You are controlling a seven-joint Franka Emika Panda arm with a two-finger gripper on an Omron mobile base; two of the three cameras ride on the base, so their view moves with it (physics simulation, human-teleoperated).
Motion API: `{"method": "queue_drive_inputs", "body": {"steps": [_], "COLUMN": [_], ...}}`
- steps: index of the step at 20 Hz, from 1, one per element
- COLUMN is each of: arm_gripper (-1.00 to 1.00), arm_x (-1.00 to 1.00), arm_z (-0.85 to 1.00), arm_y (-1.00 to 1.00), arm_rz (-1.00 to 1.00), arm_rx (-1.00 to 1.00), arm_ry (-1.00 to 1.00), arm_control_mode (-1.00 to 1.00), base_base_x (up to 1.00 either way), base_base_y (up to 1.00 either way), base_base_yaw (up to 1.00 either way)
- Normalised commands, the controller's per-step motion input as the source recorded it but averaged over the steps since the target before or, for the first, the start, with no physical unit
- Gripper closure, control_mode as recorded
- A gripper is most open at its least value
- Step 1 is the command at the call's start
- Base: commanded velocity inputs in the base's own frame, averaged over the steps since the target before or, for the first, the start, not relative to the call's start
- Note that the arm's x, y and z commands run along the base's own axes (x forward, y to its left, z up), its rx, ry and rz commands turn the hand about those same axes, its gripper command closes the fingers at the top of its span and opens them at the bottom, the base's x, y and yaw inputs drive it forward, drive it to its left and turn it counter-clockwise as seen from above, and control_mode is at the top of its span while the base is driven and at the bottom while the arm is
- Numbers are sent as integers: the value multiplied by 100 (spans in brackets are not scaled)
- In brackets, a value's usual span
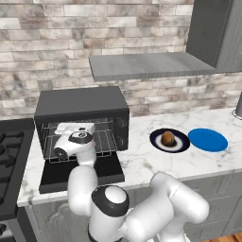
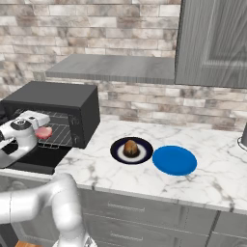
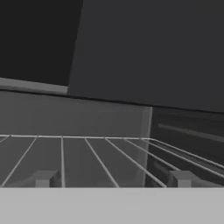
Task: Open the toaster oven door. Place the bread on the top rack in the toaster oven and place the steak on the bottom rack.
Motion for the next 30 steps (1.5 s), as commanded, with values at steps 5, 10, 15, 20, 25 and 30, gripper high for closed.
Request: {"method": "queue_drive_inputs", "body": {"steps": [5,10,15,20,25,30], "arm_gripper": [-100,-100,-100,-100,-100,-100], "arm_x": [45,45,36,4,-78,-100], "arm_z": [-9,-12,-27,-28,-48,-73], "arm_y": [3,8,22,23,13,34], "arm_rz": [0,0,0,-6,-11,-10], "arm_rx": [0,0,0,-1,-7,-17], "arm_ry": [-2,0,13,36,50,49], "arm_control_mode": [-100,-100,-100,-100,-100,-100], "base_base_x": [0,0,0,0,0,0], "base_base_y": [0,0,0,0,0,0], "base_base_yaw": [0,0,0,0,0,0]}}
